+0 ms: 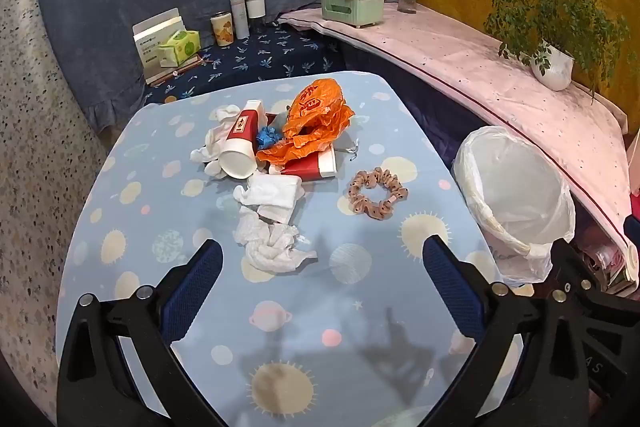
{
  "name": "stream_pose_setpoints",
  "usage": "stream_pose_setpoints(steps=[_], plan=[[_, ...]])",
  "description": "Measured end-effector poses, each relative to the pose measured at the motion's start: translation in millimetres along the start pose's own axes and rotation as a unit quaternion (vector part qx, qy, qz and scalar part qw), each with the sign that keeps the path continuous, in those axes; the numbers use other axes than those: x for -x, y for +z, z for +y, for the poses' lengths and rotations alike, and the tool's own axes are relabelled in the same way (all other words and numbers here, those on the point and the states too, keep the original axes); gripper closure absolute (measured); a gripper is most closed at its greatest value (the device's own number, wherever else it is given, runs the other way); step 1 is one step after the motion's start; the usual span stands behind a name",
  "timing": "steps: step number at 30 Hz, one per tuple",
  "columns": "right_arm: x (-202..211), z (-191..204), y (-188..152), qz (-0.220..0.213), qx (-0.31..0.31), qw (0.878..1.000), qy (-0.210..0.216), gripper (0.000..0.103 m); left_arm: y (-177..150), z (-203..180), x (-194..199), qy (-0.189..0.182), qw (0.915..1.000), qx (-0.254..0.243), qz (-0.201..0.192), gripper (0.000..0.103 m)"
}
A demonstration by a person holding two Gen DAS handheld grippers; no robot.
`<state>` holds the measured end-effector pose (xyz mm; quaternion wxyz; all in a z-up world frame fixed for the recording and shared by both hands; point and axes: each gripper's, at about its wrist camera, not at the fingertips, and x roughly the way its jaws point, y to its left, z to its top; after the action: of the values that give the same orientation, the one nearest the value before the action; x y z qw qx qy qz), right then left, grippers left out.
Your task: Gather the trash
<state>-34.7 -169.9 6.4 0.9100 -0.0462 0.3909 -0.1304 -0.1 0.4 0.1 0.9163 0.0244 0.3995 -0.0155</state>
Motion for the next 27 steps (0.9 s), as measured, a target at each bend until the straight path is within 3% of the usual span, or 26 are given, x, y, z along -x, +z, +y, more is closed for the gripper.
stream_pose_setpoints(steps=[27], plan=[[5.9,-1.1,3.6,-0.006,-0.002,1.0,-0.005,0.007,1.1,-4.0,5.5,0.001,1.0,-0.005,-0.004,0.008]])
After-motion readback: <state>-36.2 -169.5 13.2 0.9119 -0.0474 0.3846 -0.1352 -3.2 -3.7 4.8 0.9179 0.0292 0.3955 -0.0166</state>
